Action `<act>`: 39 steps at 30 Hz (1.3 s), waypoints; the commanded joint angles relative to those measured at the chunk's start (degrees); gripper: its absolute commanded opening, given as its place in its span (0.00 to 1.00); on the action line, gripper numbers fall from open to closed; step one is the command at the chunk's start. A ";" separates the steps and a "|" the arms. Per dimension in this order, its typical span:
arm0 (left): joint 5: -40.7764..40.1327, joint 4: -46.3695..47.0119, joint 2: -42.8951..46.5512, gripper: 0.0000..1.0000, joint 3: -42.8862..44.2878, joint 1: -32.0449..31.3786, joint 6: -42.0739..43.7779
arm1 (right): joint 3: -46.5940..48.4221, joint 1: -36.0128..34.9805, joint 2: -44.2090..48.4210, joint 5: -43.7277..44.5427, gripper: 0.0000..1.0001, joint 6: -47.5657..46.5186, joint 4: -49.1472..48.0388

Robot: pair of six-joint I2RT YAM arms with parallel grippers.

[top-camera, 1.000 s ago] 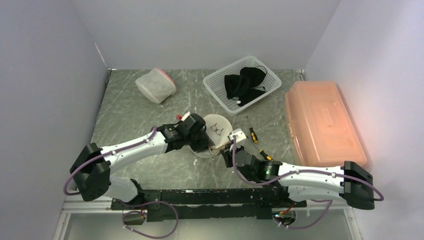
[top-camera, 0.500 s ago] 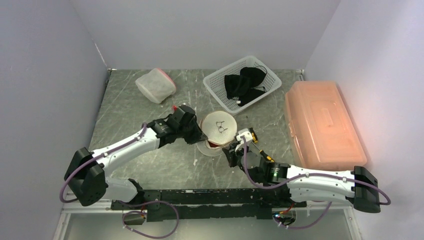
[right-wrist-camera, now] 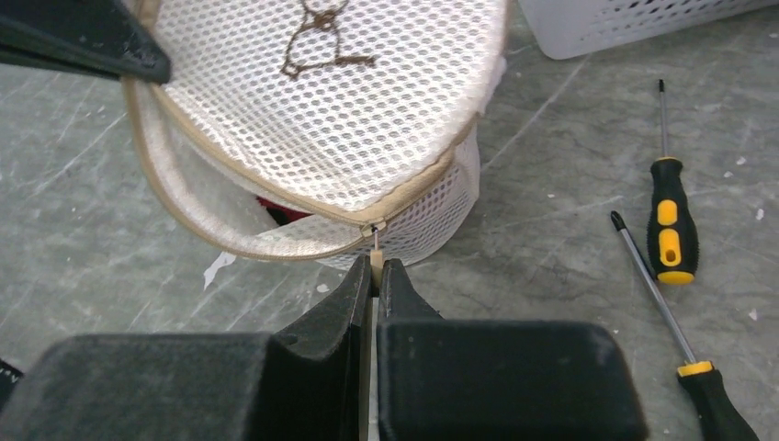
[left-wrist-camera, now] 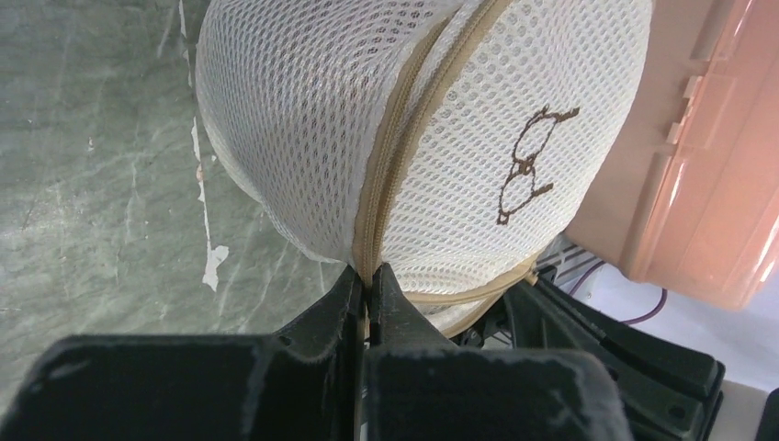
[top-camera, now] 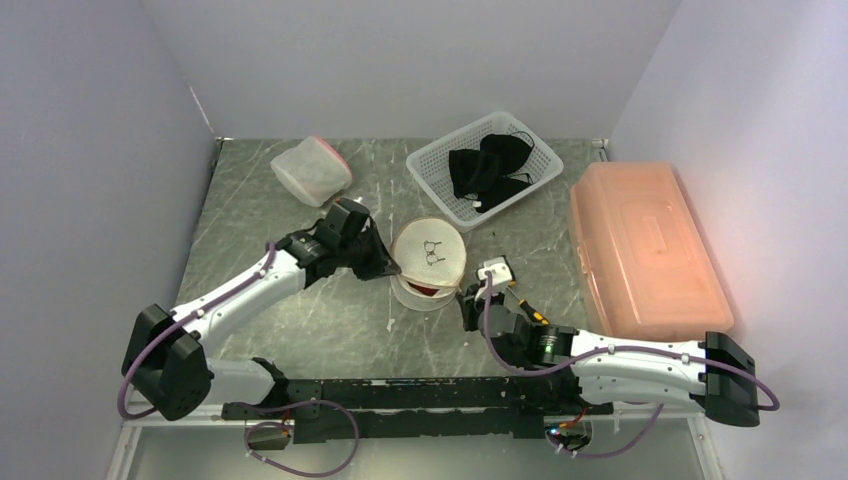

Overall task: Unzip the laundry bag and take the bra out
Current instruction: Unzip the laundry bag at the center of the board.

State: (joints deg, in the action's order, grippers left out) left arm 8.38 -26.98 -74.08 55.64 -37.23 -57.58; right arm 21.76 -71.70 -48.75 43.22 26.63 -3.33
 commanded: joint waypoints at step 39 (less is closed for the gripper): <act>9.36 1.85 14.95 0.94 -6.36 -1.61 -8.95 | 2.59 0.58 0.46 -2.27 0.00 -1.56 -2.83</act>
State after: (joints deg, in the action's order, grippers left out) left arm 16.43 -32.56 -58.96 51.33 -35.94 -56.86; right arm 20.36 -71.33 -47.37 41.56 23.79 -4.62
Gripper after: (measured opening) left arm 0.937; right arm 0.034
